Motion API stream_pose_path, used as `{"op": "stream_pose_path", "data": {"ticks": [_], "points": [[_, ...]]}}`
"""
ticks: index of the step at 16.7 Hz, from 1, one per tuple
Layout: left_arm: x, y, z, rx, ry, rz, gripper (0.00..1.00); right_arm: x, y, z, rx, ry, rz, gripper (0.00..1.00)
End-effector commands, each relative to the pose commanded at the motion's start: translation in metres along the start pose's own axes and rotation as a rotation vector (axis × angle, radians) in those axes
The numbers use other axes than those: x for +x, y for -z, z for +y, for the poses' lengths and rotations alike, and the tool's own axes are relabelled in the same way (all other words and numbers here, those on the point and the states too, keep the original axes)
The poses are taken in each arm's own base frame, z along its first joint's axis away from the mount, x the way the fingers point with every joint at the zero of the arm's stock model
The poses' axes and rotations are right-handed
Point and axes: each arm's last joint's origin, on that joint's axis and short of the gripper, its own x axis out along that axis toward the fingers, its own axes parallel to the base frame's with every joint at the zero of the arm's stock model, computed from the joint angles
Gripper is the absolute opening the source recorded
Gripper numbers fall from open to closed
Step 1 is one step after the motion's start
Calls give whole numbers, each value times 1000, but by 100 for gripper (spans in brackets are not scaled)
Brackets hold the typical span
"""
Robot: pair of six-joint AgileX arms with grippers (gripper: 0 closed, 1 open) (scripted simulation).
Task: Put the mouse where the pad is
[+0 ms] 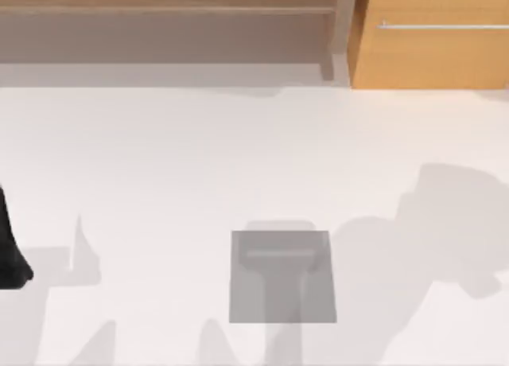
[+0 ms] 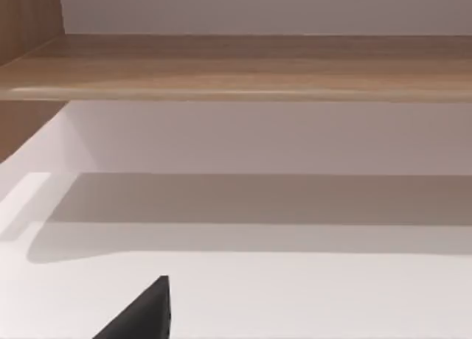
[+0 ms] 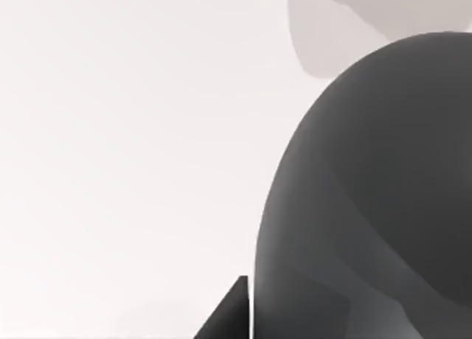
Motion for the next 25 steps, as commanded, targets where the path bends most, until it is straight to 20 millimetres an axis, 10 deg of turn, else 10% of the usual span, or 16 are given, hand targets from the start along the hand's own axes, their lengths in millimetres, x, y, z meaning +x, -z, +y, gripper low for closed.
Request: {"op": "stream_pose_path", "data": {"ticks": [6, 11, 17, 25], "points": [[0, 0, 0, 0, 0, 0, 100, 3, -63, -57, -255, 4, -1, 0], [0, 0, 0, 0, 0, 0, 100, 11, -215, -113, -690, -3, -18, 0], [0, 0, 0, 0, 0, 0, 100, 12, -389, -99, -1119, 27, -7, 0], [0, 0, 0, 0, 0, 0, 100, 9, -421, -88, -1192, 48, 2, 0]]}}
